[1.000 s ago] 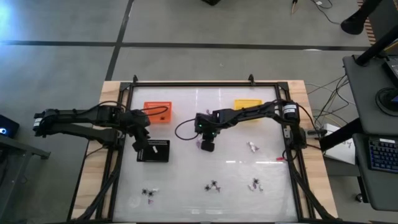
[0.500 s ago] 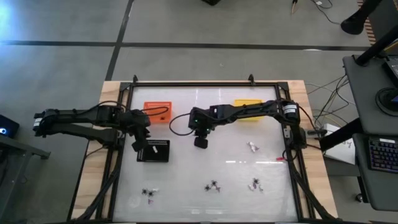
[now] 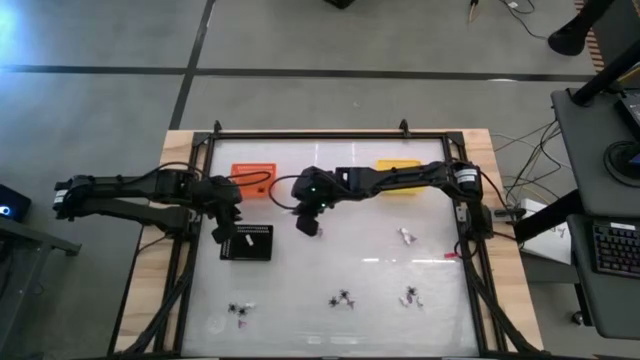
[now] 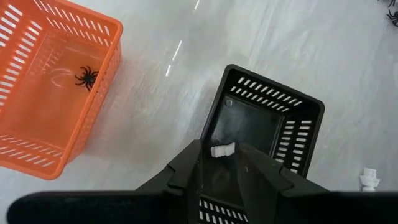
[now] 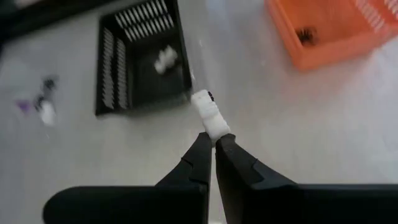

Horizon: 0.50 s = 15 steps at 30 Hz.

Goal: Sort Halloween decoration
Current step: Put the white skeleton toy into the black bin

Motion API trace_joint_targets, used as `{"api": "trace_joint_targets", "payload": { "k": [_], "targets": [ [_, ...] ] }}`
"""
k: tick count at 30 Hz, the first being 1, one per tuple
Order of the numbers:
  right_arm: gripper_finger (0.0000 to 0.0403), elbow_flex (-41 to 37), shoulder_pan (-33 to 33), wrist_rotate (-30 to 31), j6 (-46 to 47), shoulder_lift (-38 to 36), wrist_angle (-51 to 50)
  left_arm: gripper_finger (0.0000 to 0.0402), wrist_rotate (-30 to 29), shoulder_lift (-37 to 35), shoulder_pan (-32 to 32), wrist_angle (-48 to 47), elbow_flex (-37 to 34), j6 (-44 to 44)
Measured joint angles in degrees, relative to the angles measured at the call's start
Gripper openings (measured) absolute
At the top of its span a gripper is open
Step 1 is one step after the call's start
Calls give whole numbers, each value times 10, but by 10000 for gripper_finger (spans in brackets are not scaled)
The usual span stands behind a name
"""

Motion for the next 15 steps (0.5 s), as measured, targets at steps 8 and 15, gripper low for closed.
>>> {"api": "trace_joint_targets", "payload": {
  "k": [8,15],
  "targets": [
    [9,0,12,-1,32,2,66,77,-61,-21,0,10,0,15],
    [9,0,15,0,74,3,123,77,-66,-46,0,13,0,15]
  ]
}}
